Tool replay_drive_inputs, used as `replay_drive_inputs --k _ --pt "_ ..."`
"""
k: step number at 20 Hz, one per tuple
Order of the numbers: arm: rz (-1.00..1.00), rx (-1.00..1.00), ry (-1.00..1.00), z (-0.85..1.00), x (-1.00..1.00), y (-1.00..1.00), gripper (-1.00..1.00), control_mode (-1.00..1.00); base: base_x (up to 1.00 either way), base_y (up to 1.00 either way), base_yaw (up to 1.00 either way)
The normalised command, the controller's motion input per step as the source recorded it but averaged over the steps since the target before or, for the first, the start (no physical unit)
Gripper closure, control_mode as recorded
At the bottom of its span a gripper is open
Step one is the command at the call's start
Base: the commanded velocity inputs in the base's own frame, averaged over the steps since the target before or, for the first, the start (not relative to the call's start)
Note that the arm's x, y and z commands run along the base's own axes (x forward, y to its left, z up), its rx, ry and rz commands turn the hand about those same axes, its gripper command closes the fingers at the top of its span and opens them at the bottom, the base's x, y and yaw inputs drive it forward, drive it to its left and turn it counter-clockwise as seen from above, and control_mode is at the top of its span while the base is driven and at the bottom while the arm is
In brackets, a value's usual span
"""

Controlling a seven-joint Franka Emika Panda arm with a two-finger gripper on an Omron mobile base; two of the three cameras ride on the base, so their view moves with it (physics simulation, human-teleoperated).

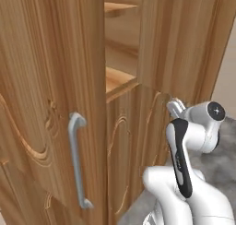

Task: Take the smaller bowl and place it next to the appetizer plate on the dining counter , and place the larger bowl next to the plate with cooked food.

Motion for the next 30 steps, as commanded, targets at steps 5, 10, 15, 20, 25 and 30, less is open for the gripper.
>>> replay_drive_inputs --k 5,10,15,20,25,30 --pt "0.0 0.0 0.0 0.0 0.0 0.0 -1.0 1.0 0.67 0.01 0.56" --pt "0.0 0.0 0.0 0.0 0.0 0.0 -1.0 1.0 0.46 0.03 0.6" --pt "0.0 0.0 0.0 0.0 0.0 0.0 -1.0 1.0 0.39 0.02 0.58" --pt "0.0 0.0 0.0 0.0 0.0 0.0 -1.0 1.0 0.3 0.02 0.56" --pt "0.0 0.0 0.0 0.0 0.0 0.0 -1.0 1.0 0.45 0.0 0.45" --pt "0.0 0.0 0.0 0.0 0.0 0.0 -1.0 1.0 0.21 0.0 0.27"
